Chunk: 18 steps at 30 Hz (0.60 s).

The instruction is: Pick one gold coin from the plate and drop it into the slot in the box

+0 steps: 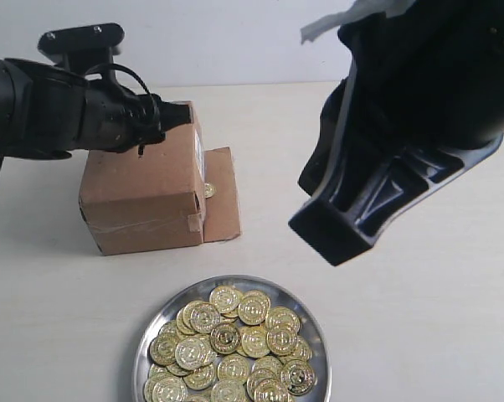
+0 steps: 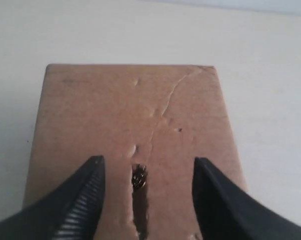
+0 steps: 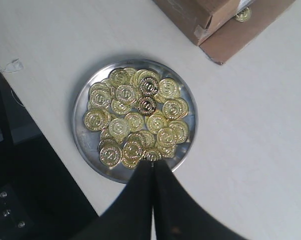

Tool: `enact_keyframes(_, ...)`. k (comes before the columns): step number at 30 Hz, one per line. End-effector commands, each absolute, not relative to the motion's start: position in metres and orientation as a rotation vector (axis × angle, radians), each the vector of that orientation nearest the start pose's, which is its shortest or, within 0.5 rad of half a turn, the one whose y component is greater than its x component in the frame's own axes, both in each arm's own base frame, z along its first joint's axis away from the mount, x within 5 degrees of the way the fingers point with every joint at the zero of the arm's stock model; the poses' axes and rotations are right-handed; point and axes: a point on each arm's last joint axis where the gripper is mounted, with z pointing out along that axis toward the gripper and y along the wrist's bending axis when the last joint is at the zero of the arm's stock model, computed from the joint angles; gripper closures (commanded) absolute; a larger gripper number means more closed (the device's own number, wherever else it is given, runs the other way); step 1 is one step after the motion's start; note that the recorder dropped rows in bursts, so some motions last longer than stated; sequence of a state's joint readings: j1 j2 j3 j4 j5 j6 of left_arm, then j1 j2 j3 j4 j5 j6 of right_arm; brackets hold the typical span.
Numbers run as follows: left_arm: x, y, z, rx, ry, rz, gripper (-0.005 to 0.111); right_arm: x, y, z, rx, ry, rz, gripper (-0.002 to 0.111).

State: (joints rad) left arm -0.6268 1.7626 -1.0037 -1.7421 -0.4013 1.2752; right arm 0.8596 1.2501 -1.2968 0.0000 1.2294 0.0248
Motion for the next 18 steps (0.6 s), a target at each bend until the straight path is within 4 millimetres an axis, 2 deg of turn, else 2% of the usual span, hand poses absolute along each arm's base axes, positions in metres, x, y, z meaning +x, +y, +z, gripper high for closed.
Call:
enact_keyframes(1,0.301,-0.177,0.250,0.039,2.122,-0.188,0.070,0.152,0.177,0.378,-1.132,2.434,0.276,0.108)
enact_keyframes(3,0.288,-0.172,0.286,0.141,2.024,-0.219,0.101,0.154,0.181,0.389,-1.157,2.266,0.323,0.108)
enact_keyframes(4,0.277,-0.169,0.308,0.215,1.955,-0.265,0.106,0.157,0.183,0.399,-1.135,2.130,0.358,0.108)
enact_keyframes(6,0.254,-0.165,0.346,0.311,1.821,-0.385,0.107,0.159,0.185,0.423,-1.031,1.894,0.426,0.108)
enact_keyframes(8,0.232,-0.151,0.379,0.299,1.713,-0.440,0.107,0.160,0.186,0.446,-0.913,1.692,0.498,0.108)
enact_keyframes(13,0.202,-0.129,0.414,0.258,1.585,-0.480,0.107,0.159,0.185,0.470,-0.800,1.483,0.556,0.108)
enact_keyframes(18,0.181,-0.114,0.433,0.231,1.503,-0.510,0.107,0.159,0.185,0.475,-0.774,1.435,0.568,0.108)
